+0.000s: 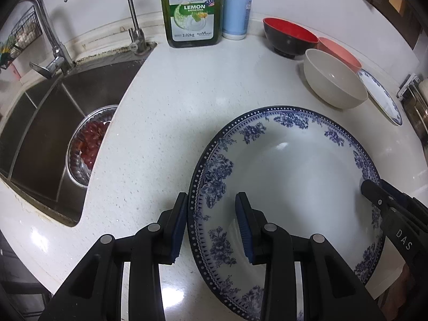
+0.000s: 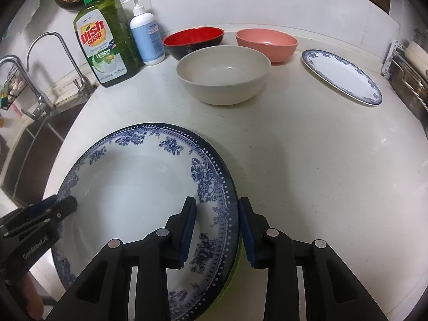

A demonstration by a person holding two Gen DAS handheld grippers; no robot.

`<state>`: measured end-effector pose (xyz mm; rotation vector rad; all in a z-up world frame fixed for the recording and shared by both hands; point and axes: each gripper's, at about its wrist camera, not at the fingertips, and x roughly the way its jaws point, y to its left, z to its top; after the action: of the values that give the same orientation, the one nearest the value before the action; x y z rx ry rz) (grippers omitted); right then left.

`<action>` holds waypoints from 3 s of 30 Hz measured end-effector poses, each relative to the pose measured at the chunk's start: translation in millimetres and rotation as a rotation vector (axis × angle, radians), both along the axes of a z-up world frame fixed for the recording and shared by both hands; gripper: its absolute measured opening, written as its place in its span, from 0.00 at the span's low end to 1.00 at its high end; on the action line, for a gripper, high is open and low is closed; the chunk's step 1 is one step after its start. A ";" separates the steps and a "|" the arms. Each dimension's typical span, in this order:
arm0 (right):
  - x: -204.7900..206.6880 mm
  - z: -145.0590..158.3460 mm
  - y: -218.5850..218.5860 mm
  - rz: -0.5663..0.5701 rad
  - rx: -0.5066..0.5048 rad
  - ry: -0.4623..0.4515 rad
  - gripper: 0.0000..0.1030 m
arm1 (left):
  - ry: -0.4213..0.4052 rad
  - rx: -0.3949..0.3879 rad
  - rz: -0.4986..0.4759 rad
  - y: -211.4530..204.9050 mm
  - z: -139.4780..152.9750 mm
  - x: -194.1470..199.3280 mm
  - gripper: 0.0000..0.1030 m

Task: Organize plates and bowls
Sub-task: 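Lower the blue-and-white plate onto the lime-green plate with both tools, then open both tools and pull back from the stacked plates, then move both tools to the smaller blue-and-white plate by the pot rack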

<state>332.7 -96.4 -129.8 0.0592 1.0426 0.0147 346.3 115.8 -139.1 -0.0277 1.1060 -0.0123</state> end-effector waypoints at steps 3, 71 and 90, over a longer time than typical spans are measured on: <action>0.7 -0.4 -0.1 -0.005 0.001 0.006 0.34 | 0.008 0.005 -0.007 -1.9 -1.5 -0.7 0.35; 69.4 112.4 -249.5 -0.198 -0.004 -0.261 0.61 | -0.283 -0.062 -0.317 -289.8 126.8 107.4 0.86; 148.8 70.4 -322.8 -0.184 -0.048 -0.201 0.61 | -0.138 -0.063 -0.300 -362.6 59.0 193.1 0.78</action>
<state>481.5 -419.1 -59.4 0.1077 0.8333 -0.1687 539.4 -246.8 -80.1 0.0814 0.9636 -0.3134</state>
